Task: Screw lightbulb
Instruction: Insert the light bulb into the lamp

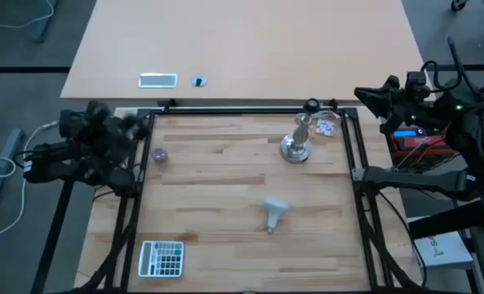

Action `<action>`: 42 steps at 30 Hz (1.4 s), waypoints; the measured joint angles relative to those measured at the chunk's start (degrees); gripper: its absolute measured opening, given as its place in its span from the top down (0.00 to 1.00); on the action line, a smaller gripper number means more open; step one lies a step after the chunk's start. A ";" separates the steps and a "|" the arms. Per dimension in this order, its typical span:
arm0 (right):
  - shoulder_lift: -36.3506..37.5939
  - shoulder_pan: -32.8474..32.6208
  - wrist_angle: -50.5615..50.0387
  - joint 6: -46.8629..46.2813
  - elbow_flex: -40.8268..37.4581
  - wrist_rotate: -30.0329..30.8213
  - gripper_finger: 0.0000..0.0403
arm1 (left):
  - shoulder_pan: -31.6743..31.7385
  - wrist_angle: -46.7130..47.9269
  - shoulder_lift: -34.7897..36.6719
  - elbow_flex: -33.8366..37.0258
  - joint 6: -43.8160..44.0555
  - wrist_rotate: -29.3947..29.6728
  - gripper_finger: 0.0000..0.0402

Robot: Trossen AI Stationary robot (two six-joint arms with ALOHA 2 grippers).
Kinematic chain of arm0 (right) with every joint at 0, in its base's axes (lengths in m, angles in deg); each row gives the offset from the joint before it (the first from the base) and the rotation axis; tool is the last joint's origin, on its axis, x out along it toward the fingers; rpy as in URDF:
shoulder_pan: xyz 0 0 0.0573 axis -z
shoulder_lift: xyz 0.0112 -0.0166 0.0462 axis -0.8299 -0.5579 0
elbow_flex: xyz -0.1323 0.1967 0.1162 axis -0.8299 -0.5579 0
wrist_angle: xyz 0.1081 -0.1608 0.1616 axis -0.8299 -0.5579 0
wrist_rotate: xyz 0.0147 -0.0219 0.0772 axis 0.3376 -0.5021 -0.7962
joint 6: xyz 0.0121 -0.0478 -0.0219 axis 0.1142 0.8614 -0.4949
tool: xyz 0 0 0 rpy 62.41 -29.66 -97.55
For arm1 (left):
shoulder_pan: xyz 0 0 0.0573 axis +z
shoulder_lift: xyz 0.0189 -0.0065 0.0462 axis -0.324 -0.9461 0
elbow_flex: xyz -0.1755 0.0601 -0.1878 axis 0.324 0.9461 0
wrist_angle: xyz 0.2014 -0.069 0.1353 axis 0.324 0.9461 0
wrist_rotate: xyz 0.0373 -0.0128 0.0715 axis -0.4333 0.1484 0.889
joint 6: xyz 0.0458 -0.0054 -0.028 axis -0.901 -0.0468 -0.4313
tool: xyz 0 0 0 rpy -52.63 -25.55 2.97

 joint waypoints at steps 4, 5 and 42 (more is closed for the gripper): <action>0.00 0.00 0.00 0.00 0.00 -0.02 0.85 | 0.37 -0.38 2.46 1.99 4.77 -5.20 0.72; 0.00 0.00 0.00 0.00 0.00 -0.02 0.85 | 0.38 -0.38 3.44 2.80 7.10 -5.43 0.73; -6.49 -0.17 -3.52 11.61 -1.75 -8.91 0.89 | 2.98 2.16 13.29 31.71 -1.20 5.10 0.63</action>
